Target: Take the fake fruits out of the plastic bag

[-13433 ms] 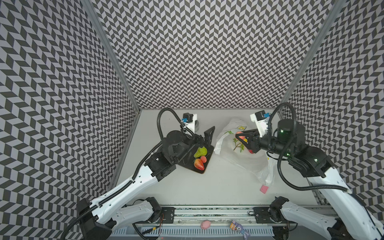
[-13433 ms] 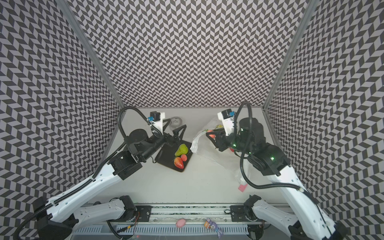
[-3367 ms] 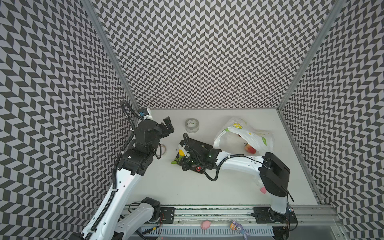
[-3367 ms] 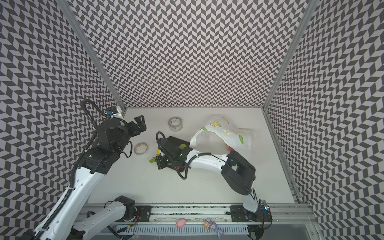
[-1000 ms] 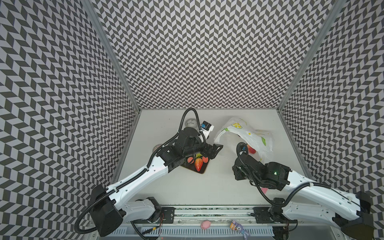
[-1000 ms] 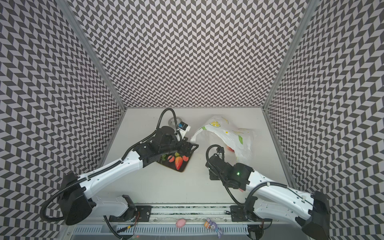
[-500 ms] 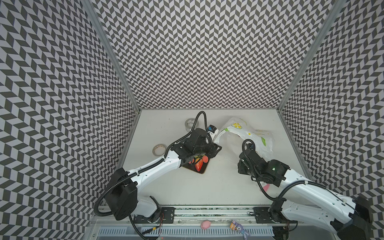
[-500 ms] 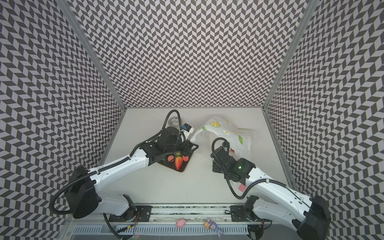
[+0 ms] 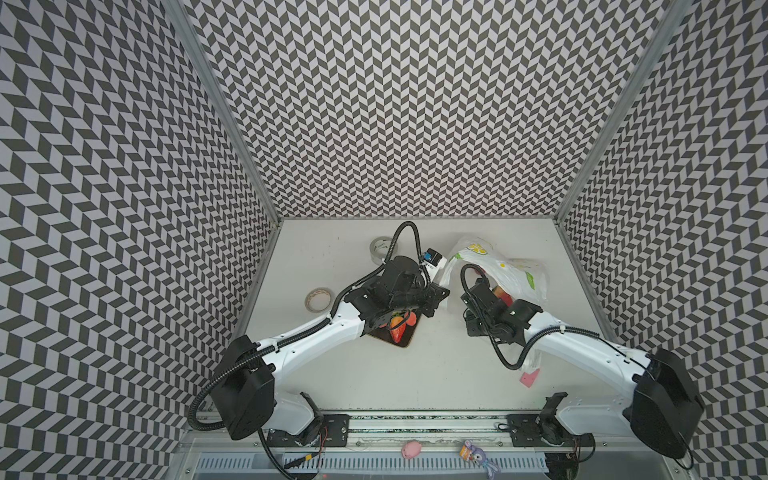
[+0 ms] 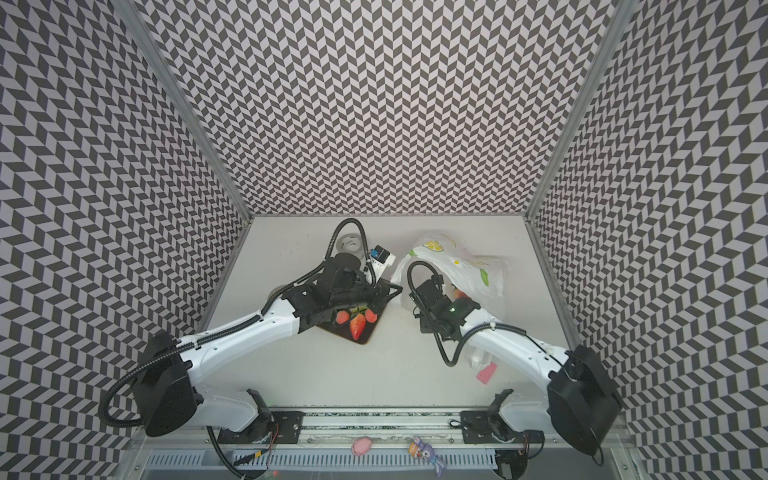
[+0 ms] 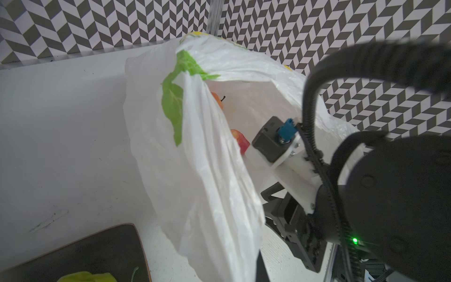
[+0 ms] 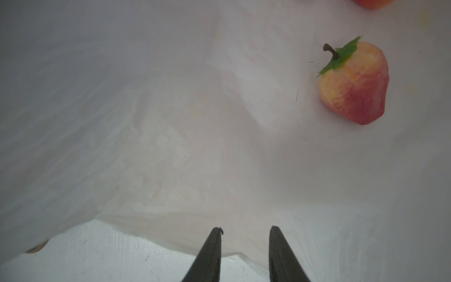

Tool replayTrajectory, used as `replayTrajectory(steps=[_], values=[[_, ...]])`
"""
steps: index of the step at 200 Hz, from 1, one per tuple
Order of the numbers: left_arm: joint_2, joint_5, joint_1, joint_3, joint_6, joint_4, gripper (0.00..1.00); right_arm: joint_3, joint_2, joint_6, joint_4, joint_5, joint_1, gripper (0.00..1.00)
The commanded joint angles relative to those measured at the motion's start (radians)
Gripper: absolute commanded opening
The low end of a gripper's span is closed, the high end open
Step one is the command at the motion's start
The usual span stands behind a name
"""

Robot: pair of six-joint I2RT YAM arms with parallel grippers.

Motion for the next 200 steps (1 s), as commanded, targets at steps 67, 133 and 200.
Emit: replayTrajectory(steps=[67, 133, 200], values=[[-0.041, 0.027, -0.039, -0.007, 0.020, 0.048, 0.00, -0.005, 0.051, 0.054, 0.168, -0.008, -0.231, 0.59], [-0.027, 0.028, -0.076, 0.001, 0.046, 0.036, 0.00, 0.002, 0.124, 0.169, 0.307, 0.064, -0.329, 0.69], [-0.014, 0.020, -0.078, 0.015, 0.059, 0.025, 0.00, 0.011, 0.203, -0.005, 0.460, 0.095, -0.350, 0.79]])
